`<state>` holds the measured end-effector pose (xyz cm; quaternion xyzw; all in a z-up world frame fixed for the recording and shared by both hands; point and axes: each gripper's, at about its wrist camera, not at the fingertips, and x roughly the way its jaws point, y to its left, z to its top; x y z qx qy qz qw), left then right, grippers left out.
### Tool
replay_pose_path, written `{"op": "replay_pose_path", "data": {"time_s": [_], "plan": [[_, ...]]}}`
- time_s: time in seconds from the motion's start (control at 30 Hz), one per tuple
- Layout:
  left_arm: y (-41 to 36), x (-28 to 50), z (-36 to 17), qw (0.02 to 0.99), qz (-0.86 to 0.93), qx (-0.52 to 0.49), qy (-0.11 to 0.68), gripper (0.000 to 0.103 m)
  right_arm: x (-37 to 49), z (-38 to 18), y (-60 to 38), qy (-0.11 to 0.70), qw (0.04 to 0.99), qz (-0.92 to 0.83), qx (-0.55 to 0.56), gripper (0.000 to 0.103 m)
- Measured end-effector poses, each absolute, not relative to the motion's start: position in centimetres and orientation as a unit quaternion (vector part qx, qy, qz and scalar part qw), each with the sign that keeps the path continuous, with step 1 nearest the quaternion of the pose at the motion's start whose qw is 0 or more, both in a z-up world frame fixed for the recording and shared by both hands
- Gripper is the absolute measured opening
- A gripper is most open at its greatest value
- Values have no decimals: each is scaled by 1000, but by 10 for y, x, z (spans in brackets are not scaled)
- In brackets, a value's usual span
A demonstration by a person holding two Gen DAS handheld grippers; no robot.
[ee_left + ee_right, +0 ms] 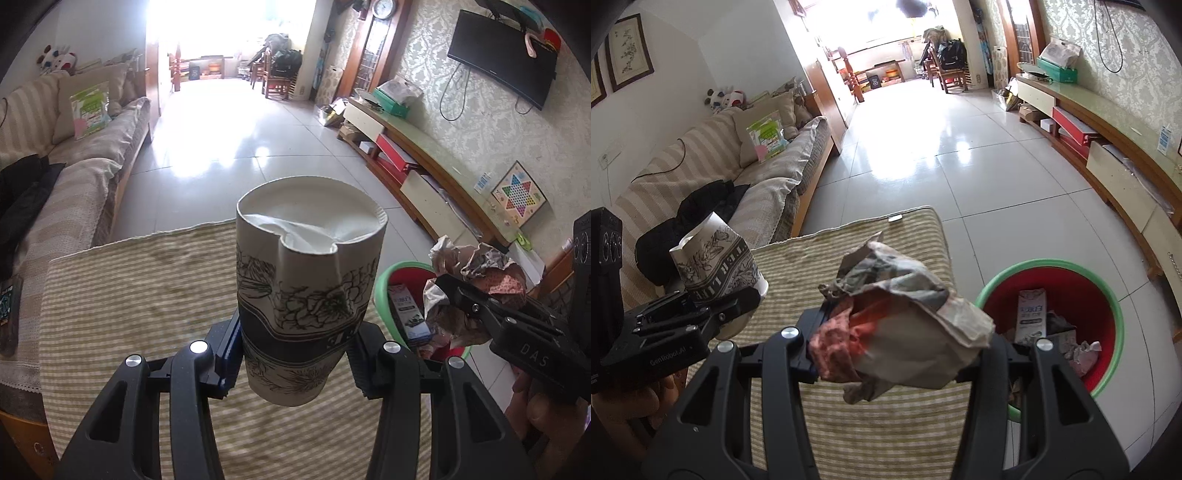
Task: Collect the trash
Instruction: 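Carry the paper cup and crumpled paper over the red bucket and open both tools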
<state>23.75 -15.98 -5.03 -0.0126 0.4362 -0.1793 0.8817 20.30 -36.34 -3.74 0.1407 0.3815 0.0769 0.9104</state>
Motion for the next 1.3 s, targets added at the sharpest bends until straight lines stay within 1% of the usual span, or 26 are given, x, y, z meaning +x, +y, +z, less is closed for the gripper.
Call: {"op": "replay_pose_path", "data": {"time_s": [0.47, 0.8, 1.3], "plan": [[-249, 233, -51, 861, -253, 24, 441, 45, 178, -43, -447, 367, 913, 14, 177, 46], [-317, 238, -63, 842, -295, 44, 450, 45, 170, -56, -507, 367, 908, -26, 202, 46], [-374, 250, -86, 819, -320, 64, 472, 46, 173, -83, -540, 375, 897, -45, 231, 47]]}}
